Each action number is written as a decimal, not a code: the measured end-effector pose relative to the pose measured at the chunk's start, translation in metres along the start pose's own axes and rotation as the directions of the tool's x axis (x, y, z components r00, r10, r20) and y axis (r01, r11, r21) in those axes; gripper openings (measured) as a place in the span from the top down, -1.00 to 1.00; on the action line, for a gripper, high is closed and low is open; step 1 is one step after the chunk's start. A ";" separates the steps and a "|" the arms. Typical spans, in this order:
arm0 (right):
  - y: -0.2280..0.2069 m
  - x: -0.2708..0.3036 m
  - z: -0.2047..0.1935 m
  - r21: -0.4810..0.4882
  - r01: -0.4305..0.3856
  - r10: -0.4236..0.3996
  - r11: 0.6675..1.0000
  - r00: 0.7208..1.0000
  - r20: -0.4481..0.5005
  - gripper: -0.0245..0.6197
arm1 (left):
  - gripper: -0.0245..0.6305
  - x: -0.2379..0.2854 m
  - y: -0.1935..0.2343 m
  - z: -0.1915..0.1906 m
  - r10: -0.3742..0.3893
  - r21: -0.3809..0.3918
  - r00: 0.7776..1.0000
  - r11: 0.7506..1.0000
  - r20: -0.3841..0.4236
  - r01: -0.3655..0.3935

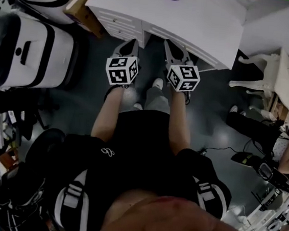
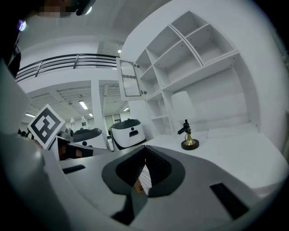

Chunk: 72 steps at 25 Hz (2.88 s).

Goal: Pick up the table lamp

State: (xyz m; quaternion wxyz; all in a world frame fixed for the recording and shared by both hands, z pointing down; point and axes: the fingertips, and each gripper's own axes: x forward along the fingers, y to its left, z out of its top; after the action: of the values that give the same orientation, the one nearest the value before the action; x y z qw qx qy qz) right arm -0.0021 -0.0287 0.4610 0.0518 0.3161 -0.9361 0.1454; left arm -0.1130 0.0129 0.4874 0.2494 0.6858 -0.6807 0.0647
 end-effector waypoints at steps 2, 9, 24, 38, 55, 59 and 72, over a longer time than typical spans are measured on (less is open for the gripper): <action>-0.019 0.011 0.011 0.001 0.004 -0.004 1.000 1.000 0.004 0.87 | 0.91 0.018 -0.004 0.013 -0.004 0.007 1.000 1.000 0.000 0.004; -0.094 0.031 0.055 0.007 0.022 -0.022 1.000 0.999 0.041 0.86 | 0.91 0.073 -0.047 0.055 -0.035 0.126 0.999 0.991 -0.002 0.035; -0.163 0.077 0.024 0.048 0.015 -0.013 0.999 0.999 -0.036 0.86 | 0.91 0.155 -0.047 0.068 -0.046 0.105 0.999 0.993 -0.027 0.049; -0.203 0.167 0.030 0.003 0.026 -0.027 1.000 0.999 0.020 0.76 | 0.91 0.249 -0.011 0.073 -0.074 0.125 0.986 0.988 -0.149 0.093; -0.242 0.275 -0.015 -0.113 0.100 -0.105 0.989 0.993 -0.044 0.54 | 0.91 0.285 0.077 0.083 -0.045 0.133 0.976 0.988 -0.214 0.074; -0.252 0.291 -0.021 -0.116 0.133 -0.138 0.984 0.990 -0.033 0.54 | 0.91 0.290 0.085 0.081 -0.056 0.148 0.972 0.985 -0.226 0.091; -0.266 0.325 -0.021 -0.090 0.259 -0.260 0.962 0.965 -0.006 0.54 | 0.91 0.293 0.134 0.099 -0.034 0.167 0.976 0.983 -0.216 0.072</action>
State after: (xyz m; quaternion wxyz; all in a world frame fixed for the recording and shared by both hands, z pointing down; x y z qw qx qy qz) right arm -0.0988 -0.4115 0.6061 0.0928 0.4321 -0.8916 0.0984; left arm -0.2481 -0.2870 0.5611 0.2615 0.7120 -0.6233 0.1901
